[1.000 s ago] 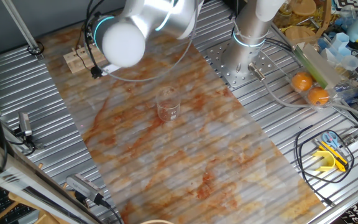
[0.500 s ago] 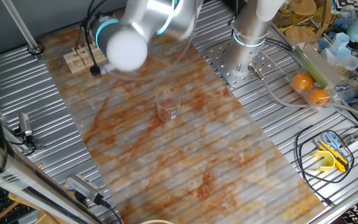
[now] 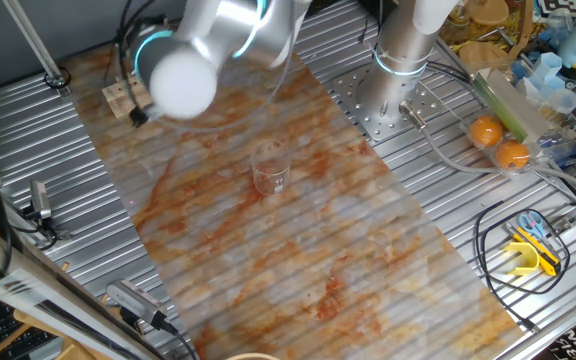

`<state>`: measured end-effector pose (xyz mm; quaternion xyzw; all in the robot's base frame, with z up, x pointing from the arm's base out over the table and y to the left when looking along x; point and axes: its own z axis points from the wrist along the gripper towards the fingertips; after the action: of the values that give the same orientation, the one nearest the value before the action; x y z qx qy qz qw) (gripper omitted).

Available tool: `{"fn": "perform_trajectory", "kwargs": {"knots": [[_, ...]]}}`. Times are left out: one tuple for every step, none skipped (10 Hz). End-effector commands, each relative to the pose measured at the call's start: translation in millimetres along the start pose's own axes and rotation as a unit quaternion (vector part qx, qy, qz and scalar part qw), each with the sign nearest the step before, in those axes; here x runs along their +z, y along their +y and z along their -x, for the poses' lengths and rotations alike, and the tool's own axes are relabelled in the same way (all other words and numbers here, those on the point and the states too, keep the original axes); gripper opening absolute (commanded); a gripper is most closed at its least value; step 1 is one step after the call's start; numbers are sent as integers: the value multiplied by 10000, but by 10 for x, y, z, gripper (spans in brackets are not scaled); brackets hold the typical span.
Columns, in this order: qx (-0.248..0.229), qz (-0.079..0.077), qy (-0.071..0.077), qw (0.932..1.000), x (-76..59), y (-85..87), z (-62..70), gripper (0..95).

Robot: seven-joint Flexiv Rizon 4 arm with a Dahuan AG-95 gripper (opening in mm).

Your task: Pour out the test tube

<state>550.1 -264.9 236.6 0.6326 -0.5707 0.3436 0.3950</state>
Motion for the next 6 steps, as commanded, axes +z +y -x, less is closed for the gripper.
{"fn": "perform_trajectory", "kwargs": {"knots": [[-45, 225, 198, 9995, 46, 35, 65, 0], [-52, 325, 213, 9992, 70, 33, 94, 0], [-39, 354, 231, 9991, 79, 42, 100, 0], [-21, 421, 241, 9988, 87, 50, 105, 0], [77, 578, 232, 9980, 94, 58, 109, 0], [175, 668, 223, 9974, 95, 60, 109, 0]]}}
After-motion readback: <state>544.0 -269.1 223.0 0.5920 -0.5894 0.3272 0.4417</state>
